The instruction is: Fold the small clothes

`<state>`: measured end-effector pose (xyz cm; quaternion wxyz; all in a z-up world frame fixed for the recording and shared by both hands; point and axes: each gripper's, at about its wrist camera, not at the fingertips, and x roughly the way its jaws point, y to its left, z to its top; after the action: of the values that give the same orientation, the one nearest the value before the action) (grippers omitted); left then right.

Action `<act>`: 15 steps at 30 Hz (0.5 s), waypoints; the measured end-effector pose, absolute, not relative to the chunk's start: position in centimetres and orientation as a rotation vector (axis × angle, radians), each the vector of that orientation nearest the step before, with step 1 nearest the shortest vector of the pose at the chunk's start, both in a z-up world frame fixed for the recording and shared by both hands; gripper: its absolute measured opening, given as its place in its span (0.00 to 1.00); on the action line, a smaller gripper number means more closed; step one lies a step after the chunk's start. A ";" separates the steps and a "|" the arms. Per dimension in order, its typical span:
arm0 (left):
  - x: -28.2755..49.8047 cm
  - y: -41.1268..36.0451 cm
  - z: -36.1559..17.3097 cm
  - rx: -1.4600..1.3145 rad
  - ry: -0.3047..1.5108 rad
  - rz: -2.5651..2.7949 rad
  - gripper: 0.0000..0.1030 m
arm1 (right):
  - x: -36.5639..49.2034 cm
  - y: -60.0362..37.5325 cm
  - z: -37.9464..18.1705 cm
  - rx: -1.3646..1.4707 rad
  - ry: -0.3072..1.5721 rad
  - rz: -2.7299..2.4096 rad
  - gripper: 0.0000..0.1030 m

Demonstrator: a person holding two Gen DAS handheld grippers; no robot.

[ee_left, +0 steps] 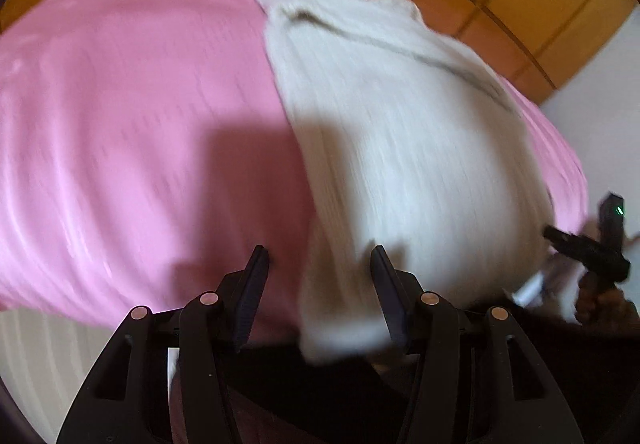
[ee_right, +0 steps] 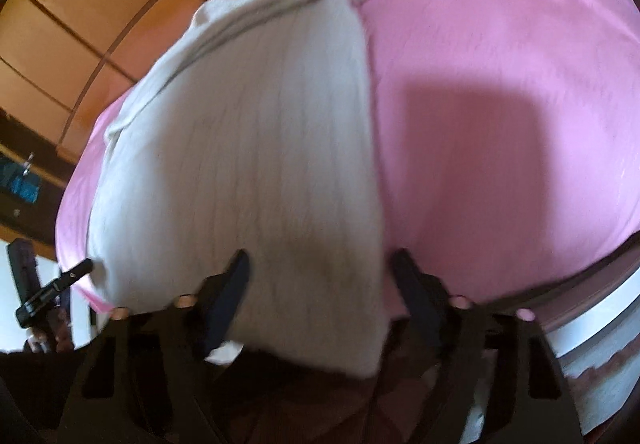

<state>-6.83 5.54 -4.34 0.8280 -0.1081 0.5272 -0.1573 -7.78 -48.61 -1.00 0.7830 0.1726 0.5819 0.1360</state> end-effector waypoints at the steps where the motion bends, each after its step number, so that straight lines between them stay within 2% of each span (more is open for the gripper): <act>1: -7.4 5.2 -4.8 -0.234 1.143 -0.369 0.44 | -7.9 -48.4 -1.2 0.363 1.266 0.304 0.53; 2: -7.7 4.8 -5.1 -0.232 1.165 -0.398 0.42 | -8.1 -48.1 -1.4 0.341 1.276 0.315 0.50; 3: -7.9 4.2 -5.4 -0.218 1.184 -0.421 0.40 | -8.3 -47.8 -1.4 0.331 1.280 0.325 0.43; 4: -8.2 3.6 -5.7 -0.190 1.197 -0.444 0.26 | -8.2 -47.7 -1.4 0.326 1.284 0.335 0.30; 5: -8.3 3.0 -5.9 -0.170 1.205 -0.459 0.17 | -8.1 -47.5 -1.3 0.318 1.289 0.348 0.23; 6: -8.4 2.7 -5.9 -0.156 1.204 -0.473 0.07 | -8.0 -47.2 -0.9 0.309 1.292 0.373 0.11; 7: -8.4 2.7 -5.7 -0.157 1.195 -0.480 0.05 | -7.9 -47.0 -0.1 0.311 1.281 0.408 0.07; 15: -5.8 6.5 -1.0 -0.567 0.999 -0.650 0.05 | -4.3 -48.4 5.4 0.614 1.046 0.534 0.06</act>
<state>-5.80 6.47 -0.96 0.7901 -0.2632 0.4641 -0.3020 -4.33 -48.36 5.37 0.7883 0.2851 0.4857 0.2478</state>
